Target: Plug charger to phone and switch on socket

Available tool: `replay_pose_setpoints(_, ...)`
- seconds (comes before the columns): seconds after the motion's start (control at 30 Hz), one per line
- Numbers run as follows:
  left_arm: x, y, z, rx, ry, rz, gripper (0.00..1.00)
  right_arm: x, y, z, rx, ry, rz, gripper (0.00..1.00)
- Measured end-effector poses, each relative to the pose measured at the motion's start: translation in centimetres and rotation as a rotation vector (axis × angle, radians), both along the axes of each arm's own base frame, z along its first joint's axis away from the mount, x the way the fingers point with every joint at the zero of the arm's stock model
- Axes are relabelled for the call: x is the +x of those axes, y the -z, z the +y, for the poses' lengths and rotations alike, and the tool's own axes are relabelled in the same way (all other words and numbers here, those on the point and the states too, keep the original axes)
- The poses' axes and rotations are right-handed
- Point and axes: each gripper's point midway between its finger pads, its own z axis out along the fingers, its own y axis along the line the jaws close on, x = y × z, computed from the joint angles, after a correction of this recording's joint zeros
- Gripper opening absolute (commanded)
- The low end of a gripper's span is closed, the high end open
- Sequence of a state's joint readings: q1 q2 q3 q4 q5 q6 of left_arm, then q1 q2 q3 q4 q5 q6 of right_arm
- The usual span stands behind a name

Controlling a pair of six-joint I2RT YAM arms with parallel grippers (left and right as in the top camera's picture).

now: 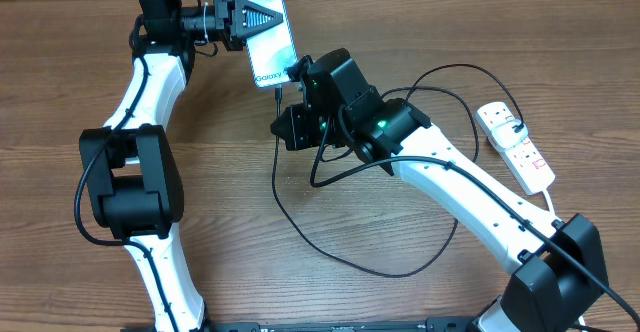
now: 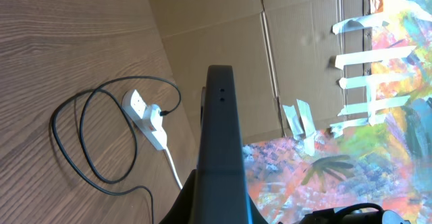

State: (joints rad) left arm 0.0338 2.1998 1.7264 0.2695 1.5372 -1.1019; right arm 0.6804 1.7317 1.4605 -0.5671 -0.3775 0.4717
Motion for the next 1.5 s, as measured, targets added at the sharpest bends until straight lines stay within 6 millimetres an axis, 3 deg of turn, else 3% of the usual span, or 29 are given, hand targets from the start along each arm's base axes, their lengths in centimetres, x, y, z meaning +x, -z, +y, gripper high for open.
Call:
replay_pose_setpoints(0.67,0.3,0.1,0.1,0.004,-0.020,0.000,0.04,1.3,0.0,-1.2,-0.006,0.041,-0.006,0.04)
replay_pose_setpoints(1.23,0.2,0.0,0.1,0.001,-0.014,0.026,0.04,1.2,-1.8,0.2,0.107,-0.011,-0.002,0.04)
replay_pose_setpoints(1.5,-0.2,0.0,0.0,-0.004,0.010,0.025,0.04,0.7,-3.5,1.3,0.195,-0.110,-0.041,0.04)
